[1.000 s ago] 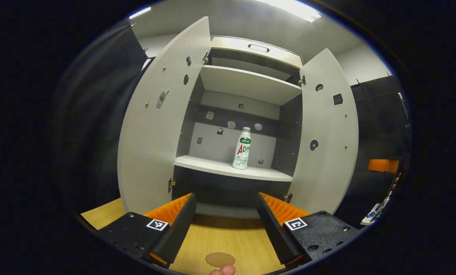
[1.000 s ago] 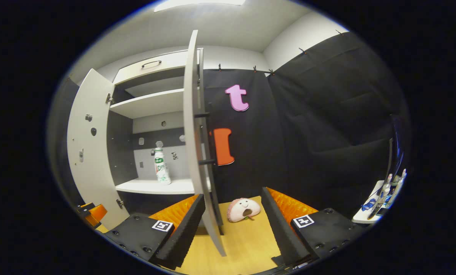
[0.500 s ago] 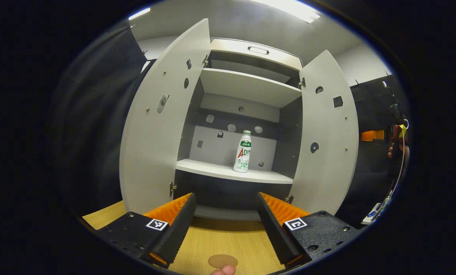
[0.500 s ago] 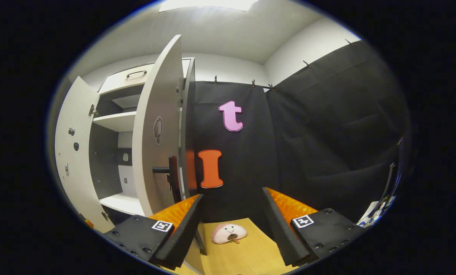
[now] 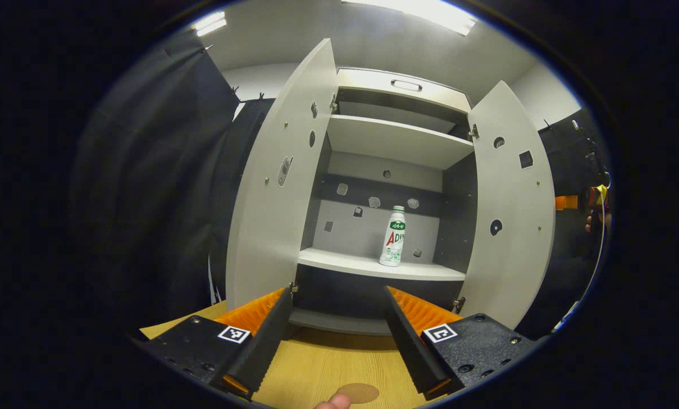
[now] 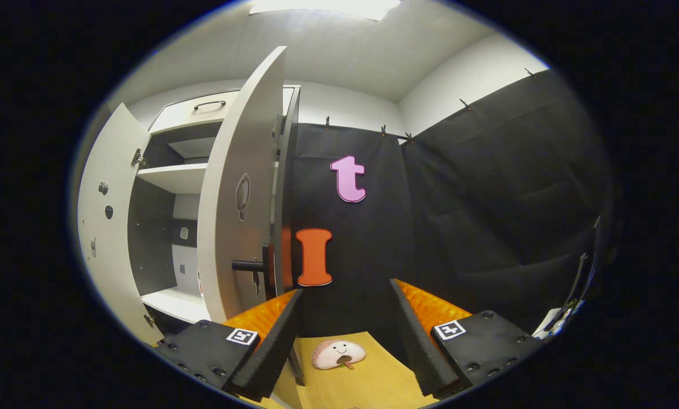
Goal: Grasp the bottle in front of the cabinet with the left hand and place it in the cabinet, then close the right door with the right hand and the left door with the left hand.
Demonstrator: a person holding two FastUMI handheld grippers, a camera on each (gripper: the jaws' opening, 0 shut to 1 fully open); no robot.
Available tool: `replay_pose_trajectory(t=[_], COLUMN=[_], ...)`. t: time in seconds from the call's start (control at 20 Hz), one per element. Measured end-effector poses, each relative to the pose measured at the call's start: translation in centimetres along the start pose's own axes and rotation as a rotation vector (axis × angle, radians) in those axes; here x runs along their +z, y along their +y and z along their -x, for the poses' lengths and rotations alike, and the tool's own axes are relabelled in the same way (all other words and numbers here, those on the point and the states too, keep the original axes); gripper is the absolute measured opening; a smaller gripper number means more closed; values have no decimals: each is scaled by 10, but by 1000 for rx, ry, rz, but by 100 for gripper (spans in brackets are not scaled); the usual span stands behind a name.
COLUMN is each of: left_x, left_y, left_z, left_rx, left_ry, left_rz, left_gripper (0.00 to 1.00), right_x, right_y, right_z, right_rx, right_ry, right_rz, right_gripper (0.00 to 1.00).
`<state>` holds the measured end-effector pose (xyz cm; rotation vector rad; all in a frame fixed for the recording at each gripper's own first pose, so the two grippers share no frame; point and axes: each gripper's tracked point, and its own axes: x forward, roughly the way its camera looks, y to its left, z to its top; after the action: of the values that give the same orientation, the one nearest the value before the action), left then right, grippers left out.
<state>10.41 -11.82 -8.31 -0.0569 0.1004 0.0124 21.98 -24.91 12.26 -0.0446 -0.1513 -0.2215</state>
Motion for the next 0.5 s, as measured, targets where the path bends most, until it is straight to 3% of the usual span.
replay_pose_trajectory(t=[0.15,0.3,0.5], left_x=[5,8,12], left_y=[-4,-10,0], left_z=[-4,-8,-4], left_rx=[-18,-48,-55], left_ry=[-14,-17,-31], left_rz=[9,49,37], left_gripper=[99,95,96], right_x=[1,3,0], right_y=[7,13,37], right_z=[1,4,10], right_rx=[1,-1,49], right_ry=[-2,-7,0], right_rz=[37,37,-8], right_gripper=[96,96,96])
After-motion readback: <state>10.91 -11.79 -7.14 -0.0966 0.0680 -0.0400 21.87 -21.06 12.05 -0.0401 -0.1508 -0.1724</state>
